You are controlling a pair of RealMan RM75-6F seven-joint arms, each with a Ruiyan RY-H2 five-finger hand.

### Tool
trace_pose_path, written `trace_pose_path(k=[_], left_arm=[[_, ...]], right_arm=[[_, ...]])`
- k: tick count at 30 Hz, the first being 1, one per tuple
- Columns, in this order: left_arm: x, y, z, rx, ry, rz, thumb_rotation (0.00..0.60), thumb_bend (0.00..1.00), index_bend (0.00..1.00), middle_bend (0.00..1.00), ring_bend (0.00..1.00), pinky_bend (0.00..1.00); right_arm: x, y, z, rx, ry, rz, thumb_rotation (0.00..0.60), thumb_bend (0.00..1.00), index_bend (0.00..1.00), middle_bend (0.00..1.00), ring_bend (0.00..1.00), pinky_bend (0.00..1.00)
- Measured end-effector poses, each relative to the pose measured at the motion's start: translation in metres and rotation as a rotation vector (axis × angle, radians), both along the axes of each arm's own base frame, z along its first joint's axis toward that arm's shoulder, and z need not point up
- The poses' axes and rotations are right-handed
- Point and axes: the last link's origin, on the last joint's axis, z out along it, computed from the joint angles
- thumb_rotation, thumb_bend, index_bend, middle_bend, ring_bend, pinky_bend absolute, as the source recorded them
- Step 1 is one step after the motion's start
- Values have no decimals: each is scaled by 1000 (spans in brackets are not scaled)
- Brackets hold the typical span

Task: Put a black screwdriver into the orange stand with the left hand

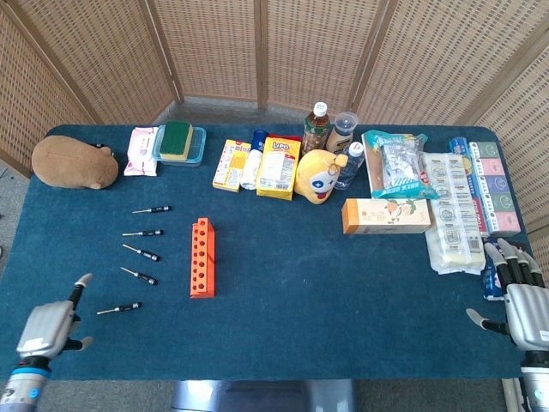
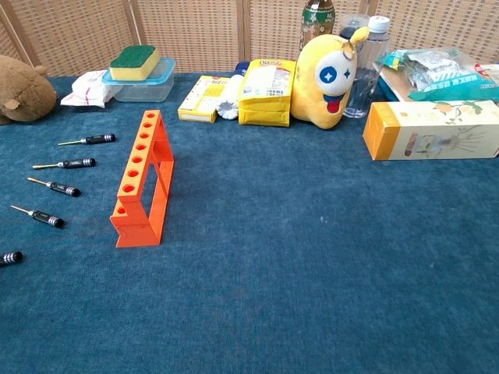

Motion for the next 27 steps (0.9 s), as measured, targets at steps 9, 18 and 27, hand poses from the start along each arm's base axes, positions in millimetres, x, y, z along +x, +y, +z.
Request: trace_pose_path(k=[9, 18, 27], left_arm=[[19, 15, -18, -15, -68, 75, 600, 133, 195, 1000, 1000, 1000], [25, 23, -27, -37, -44, 113, 600, 172, 316, 1000, 1000, 1000], [21, 32, -37, -23, -27, 129, 600, 254, 319, 1000, 1000, 1000]], right_arm=[[0, 0, -1, 10, -1, -1, 600, 0, 0, 1, 61, 0], [1, 1, -1, 11, -4, -1, 600, 0, 0, 1, 61, 0], [1, 1, -2, 17, -9, -2, 600, 0, 0, 2, 61, 0]])
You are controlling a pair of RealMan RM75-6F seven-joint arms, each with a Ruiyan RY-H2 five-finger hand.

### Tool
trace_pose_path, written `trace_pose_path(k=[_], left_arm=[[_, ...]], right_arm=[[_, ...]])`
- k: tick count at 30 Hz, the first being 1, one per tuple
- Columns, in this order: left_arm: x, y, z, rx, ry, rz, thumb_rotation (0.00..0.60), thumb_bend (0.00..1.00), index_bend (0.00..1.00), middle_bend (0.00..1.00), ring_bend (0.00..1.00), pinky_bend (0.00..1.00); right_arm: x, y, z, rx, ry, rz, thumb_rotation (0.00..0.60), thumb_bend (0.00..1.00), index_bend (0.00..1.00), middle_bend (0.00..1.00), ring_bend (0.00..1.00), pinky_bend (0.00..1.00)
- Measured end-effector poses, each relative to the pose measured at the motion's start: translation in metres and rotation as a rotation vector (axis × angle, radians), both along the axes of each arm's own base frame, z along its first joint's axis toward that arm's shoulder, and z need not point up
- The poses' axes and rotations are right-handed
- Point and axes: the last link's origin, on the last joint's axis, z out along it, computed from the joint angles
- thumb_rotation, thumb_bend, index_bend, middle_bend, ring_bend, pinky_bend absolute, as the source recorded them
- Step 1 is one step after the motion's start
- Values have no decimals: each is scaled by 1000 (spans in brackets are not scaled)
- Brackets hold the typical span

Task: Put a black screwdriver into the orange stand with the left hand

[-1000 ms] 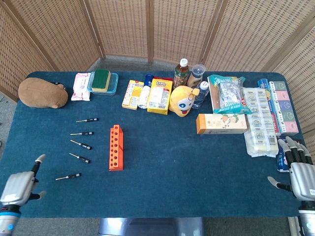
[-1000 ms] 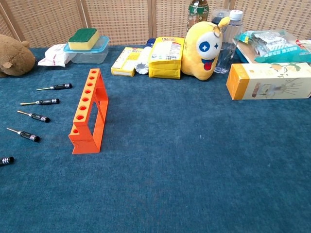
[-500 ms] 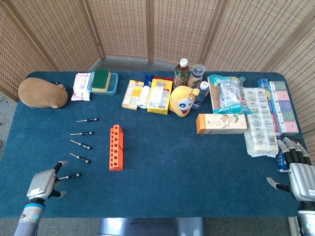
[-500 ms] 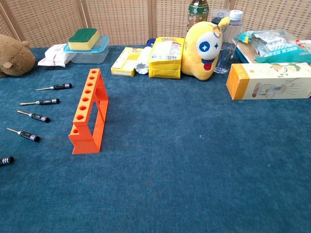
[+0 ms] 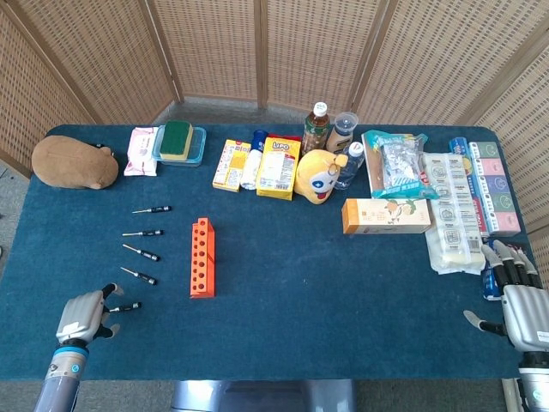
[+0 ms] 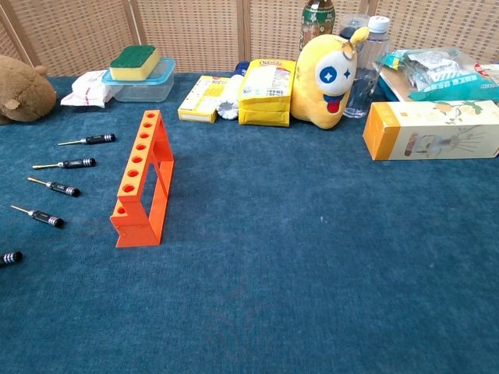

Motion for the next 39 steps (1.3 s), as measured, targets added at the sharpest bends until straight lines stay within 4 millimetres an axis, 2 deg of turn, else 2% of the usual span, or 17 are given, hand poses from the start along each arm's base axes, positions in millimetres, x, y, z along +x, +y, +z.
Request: trace_pose_path(k=[7, 39], left_arm=[[-2, 3, -9, -10, 7, 14, 600, 300, 319, 1000, 1000, 1000], [5, 11, -31, -20, 50, 11, 600, 346, 393, 1000, 1000, 1000]], right_arm=[[0, 0, 1, 2, -7, -1, 600, 0, 0, 2, 62, 0], [0, 1, 6, 1, -35, -1, 600, 0, 0, 6, 63, 0]])
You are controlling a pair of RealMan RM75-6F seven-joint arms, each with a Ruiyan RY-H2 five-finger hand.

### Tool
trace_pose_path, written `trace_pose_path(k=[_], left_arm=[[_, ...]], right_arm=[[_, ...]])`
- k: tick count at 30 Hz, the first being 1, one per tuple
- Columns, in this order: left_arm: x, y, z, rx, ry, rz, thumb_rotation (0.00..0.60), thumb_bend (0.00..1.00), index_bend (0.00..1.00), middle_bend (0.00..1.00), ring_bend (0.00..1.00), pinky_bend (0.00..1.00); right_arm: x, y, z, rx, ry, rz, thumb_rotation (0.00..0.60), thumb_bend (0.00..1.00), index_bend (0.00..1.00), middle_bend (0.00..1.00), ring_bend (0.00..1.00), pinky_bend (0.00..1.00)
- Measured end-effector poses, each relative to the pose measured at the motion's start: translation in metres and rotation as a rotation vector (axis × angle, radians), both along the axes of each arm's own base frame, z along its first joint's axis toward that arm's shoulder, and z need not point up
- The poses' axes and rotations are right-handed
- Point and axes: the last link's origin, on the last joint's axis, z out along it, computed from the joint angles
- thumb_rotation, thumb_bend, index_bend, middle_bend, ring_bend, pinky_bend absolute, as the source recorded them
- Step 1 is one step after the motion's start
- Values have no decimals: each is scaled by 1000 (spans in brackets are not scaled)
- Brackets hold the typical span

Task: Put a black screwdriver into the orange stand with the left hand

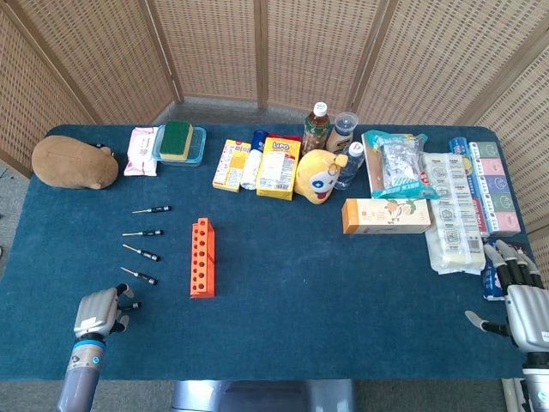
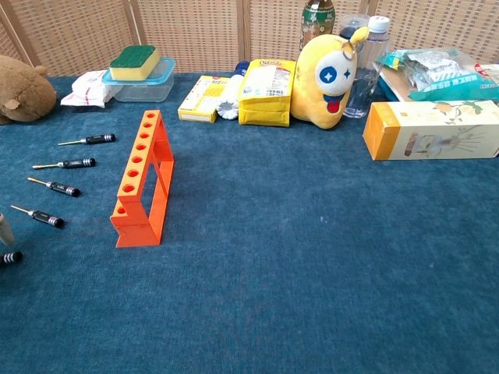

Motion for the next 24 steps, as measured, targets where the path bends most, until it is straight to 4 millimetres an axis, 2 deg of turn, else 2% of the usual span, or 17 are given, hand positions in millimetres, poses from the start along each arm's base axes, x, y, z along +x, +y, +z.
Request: trace_pose_path(k=[8, 15, 24], left_arm=[[1, 1, -2, 9, 14, -19, 600, 354, 403, 1000, 1000, 1000], [0, -3, -6, 14, 25, -44, 600, 371, 462, 1000, 1000, 1000], [-2, -3, -9, 16, 59, -57, 600, 353, 462, 1000, 1000, 1000]], right_arm=[[0, 0, 0, 3, -3, -2, 600, 0, 0, 6, 63, 0], [0, 0, 0, 2, -6, -1, 600, 0, 0, 6, 64, 0], [0, 0, 1, 2, -7, 0, 600, 0, 0, 6, 64, 0]])
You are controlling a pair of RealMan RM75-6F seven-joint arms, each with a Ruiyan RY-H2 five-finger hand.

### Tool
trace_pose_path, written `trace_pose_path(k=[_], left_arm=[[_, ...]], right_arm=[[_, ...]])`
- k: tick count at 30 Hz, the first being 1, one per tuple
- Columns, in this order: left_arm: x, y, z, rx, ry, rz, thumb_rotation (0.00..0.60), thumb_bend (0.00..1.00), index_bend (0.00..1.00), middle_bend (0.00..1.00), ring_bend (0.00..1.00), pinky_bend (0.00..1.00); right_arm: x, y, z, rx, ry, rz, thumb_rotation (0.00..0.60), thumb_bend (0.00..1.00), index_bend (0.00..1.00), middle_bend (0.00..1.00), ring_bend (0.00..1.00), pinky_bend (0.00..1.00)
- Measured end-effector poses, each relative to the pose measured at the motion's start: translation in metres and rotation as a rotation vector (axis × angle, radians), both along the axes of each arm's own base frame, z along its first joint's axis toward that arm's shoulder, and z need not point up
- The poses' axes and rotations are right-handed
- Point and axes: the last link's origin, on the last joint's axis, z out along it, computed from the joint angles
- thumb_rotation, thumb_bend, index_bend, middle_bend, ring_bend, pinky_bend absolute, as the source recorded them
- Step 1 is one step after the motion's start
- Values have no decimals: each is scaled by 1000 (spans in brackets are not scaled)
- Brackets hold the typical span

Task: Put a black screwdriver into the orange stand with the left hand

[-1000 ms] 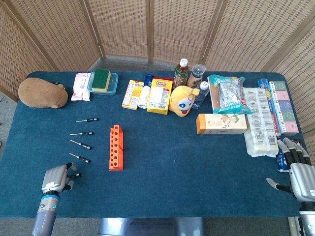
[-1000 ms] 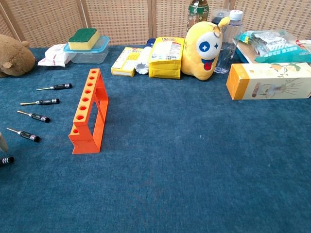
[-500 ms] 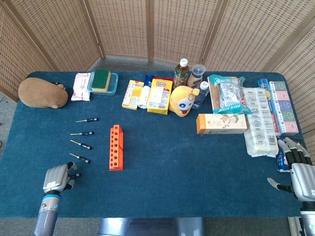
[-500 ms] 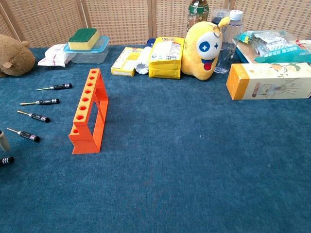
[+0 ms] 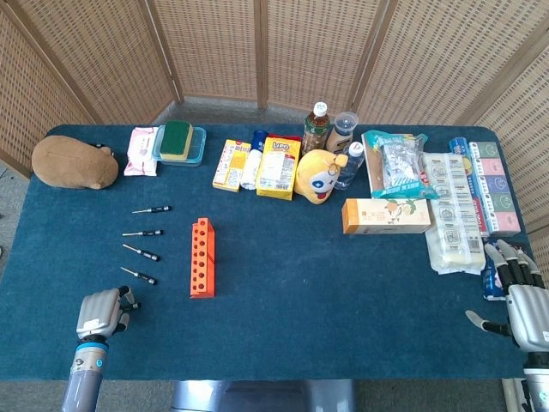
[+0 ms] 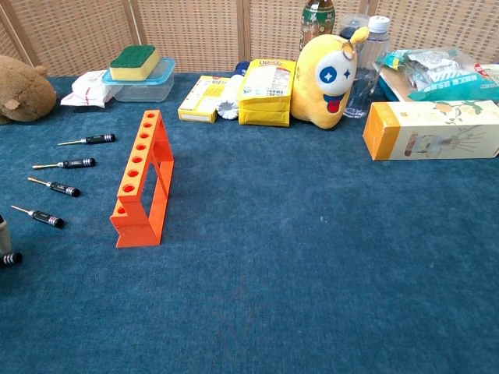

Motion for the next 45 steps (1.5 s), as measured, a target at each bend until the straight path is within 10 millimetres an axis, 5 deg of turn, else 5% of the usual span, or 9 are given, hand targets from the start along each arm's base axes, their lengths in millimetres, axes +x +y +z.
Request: trace_pose_path(k=[8, 45], left_arm=[[-1, 0, -3, 10, 24, -7, 600, 293, 462, 1000, 1000, 1000], [2, 4, -11, 2, 26, -6, 600, 376, 469, 1000, 1000, 1000]], right_arm=[[0, 0, 1, -2, -3, 0, 600, 0, 0, 6, 64, 0], [-1, 1, 3, -5, -16, -1, 600, 0, 0, 6, 64, 0]])
